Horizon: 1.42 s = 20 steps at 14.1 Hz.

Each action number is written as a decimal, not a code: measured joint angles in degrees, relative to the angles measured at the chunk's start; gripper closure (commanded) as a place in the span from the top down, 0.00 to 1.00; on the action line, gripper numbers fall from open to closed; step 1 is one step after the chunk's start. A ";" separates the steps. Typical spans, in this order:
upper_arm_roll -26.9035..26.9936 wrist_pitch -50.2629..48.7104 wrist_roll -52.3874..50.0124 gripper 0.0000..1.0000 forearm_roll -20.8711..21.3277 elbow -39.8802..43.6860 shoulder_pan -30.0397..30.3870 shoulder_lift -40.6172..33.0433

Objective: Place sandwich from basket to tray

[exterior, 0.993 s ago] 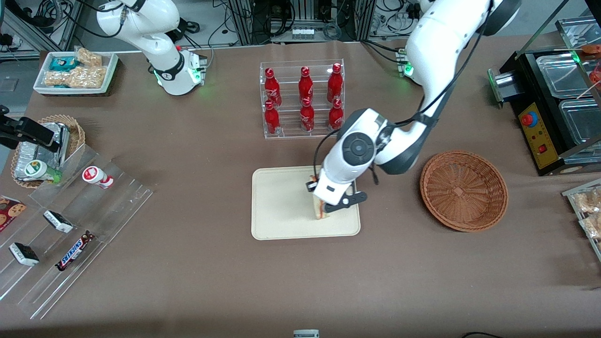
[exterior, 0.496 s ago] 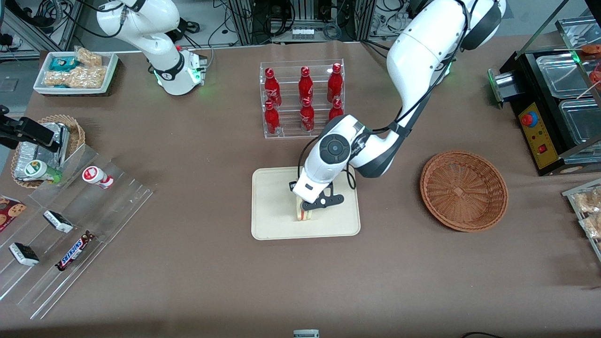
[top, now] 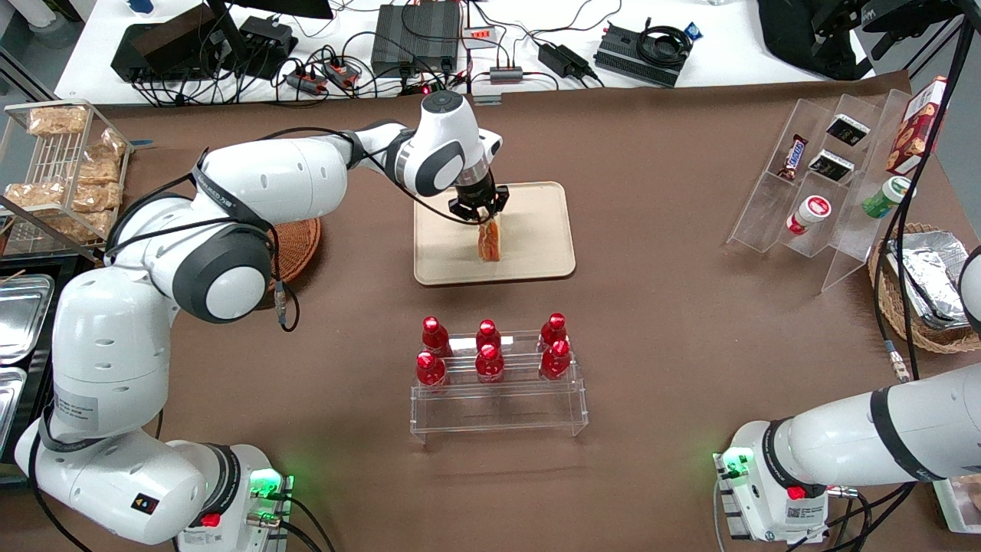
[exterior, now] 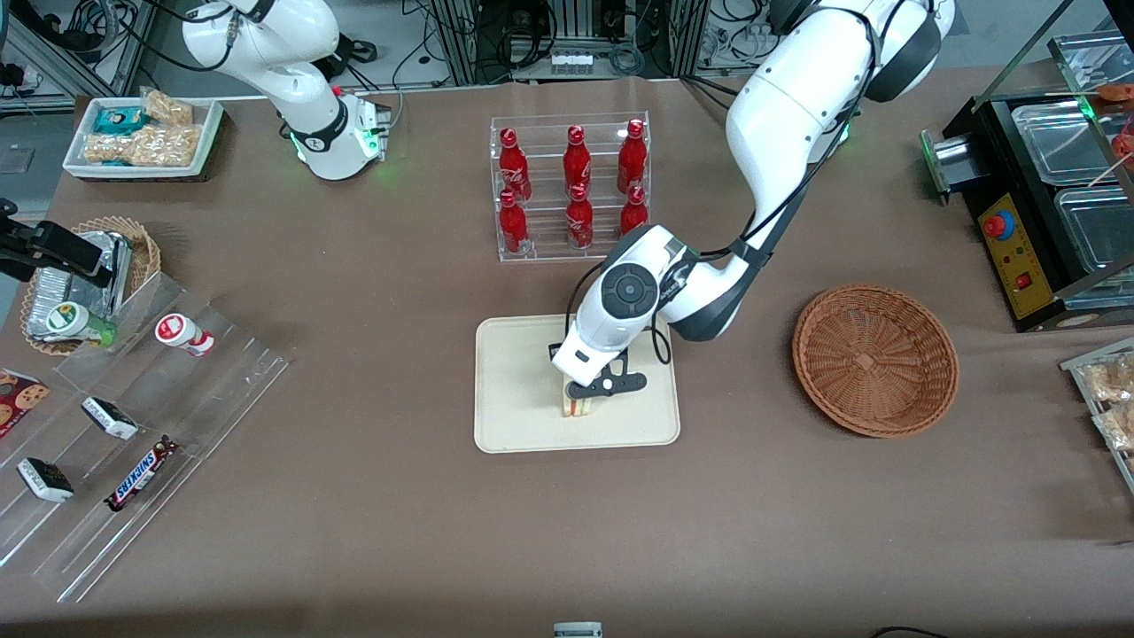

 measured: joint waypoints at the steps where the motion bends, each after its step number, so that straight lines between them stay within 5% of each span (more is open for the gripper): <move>1: -0.01 0.45 0.00 1.00 0.09 0.03 -0.37 0.13; 7: 0.99 -6.99 -0.02 1.00 0.27 2.90 0.88 -7.73; 12: 1.57 -22.65 1.81 1.00 0.31 2.42 8.26 -18.75; 20: 1.62 -32.85 15.38 1.00 0.25 -2.90 20.61 -26.49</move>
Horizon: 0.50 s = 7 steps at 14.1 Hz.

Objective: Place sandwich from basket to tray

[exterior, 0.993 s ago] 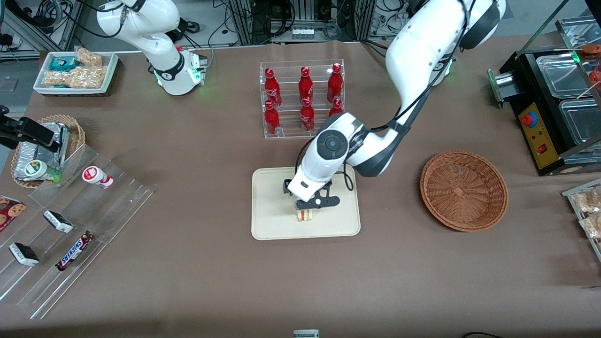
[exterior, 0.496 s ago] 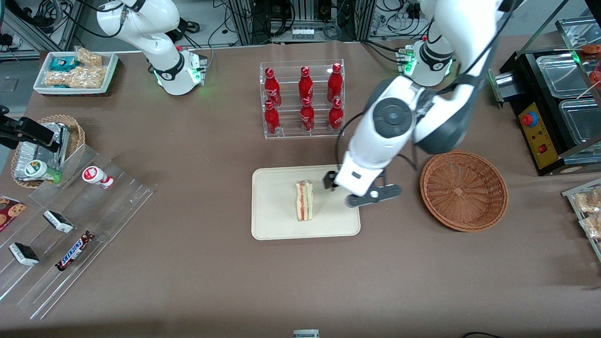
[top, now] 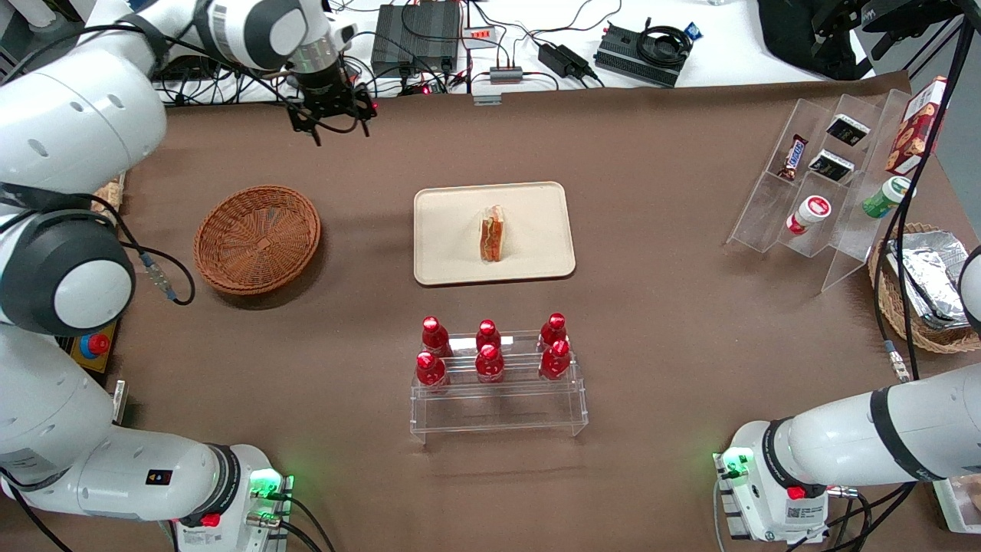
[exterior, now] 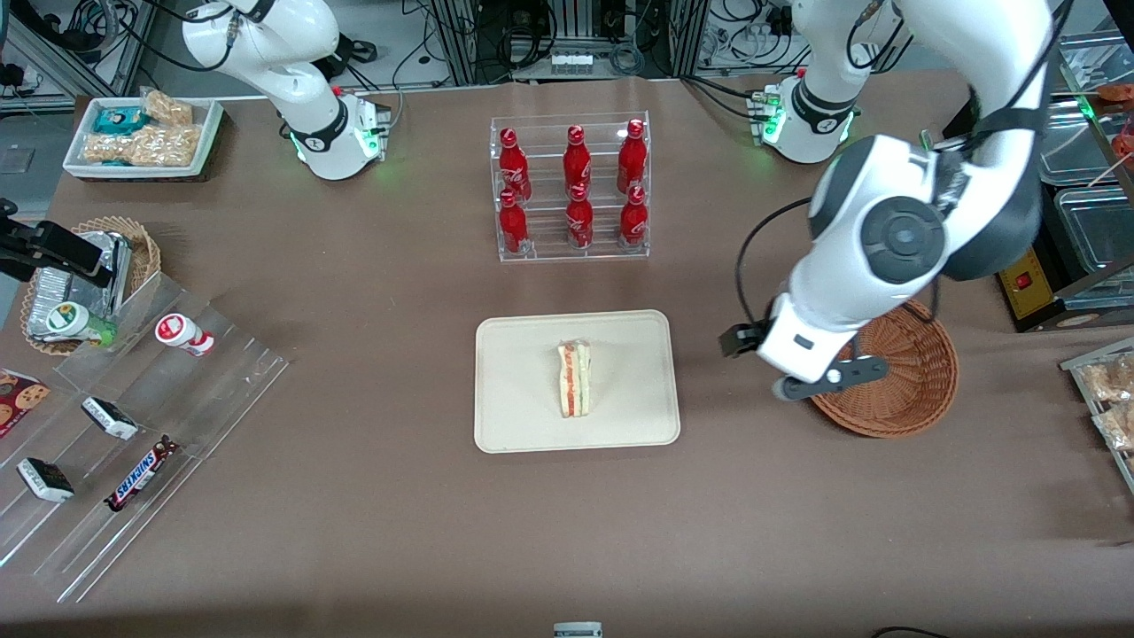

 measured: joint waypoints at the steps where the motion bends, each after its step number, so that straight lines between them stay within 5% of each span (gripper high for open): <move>1: 0.00 -1.69 1.56 1.00 0.00 -0.06 1.07 -0.93; 7: 0.04 -12.85 13.11 1.00 0.00 -0.08 7.26 -8.63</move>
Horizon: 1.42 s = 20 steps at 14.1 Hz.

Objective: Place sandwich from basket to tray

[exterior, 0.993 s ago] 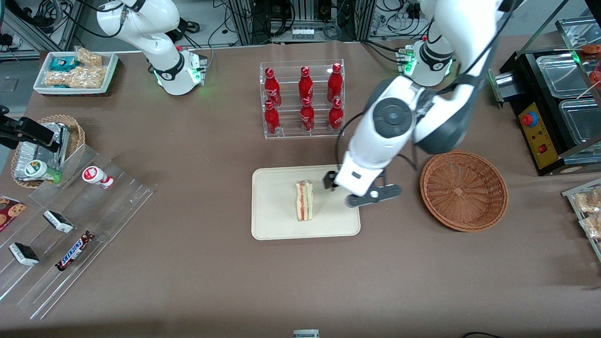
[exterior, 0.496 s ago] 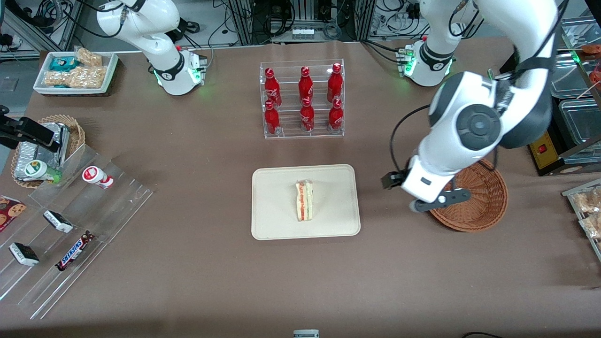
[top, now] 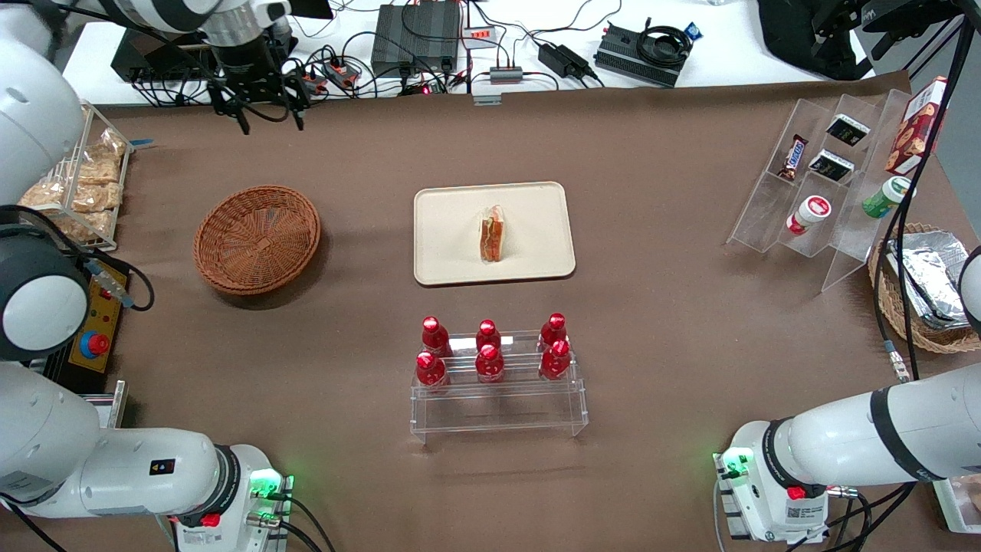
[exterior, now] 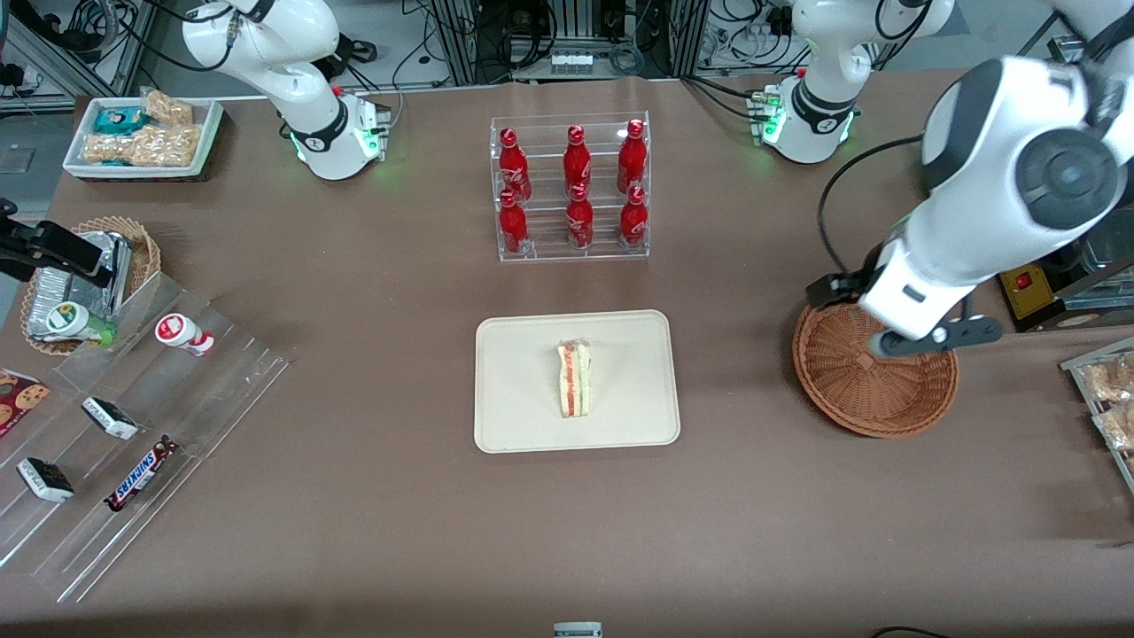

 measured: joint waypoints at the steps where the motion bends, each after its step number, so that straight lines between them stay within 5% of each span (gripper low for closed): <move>1: 0.04 -1.65 1.89 1.00 0.00 0.02 1.14 -1.15; 9: 0.28 -9.43 17.65 1.00 0.06 1.88 11.10 -4.01; 20: -0.61 -9.39 18.07 1.00 1.29 1.94 11.32 -4.41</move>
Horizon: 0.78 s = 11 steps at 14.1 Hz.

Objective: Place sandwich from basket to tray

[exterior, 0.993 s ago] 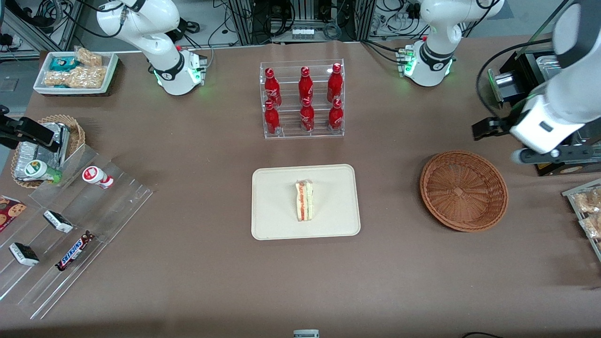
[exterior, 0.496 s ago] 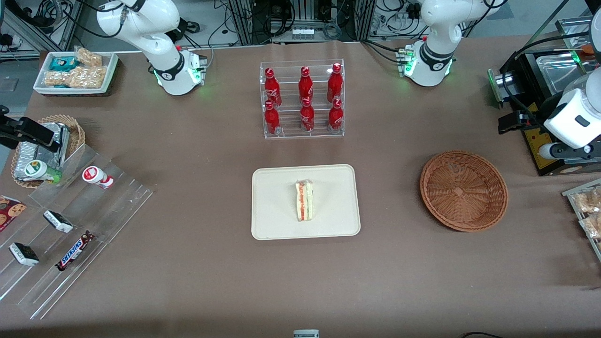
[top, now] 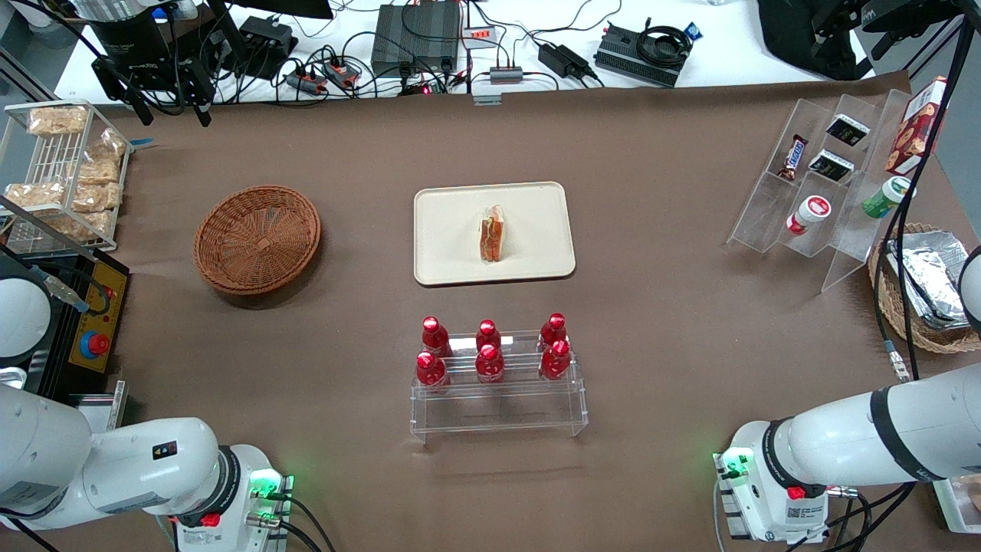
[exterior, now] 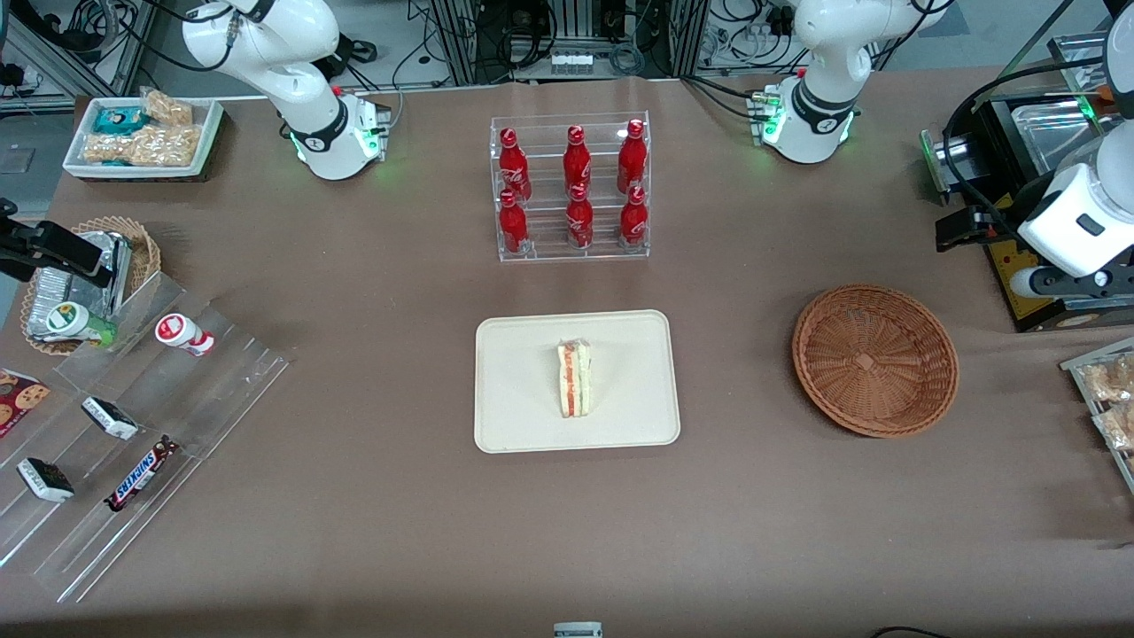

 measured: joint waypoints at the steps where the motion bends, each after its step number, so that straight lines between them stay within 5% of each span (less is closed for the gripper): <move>1: 0.02 0.00 0.00 1.00 0.00 0.00 0.00 0.00; 8: 1.07 0.04 0.00 1.00 0.44 0.06 -0.16 -0.07; 11: 8.72 0.04 0.19 1.00 0.36 0.14 -6.23 -0.32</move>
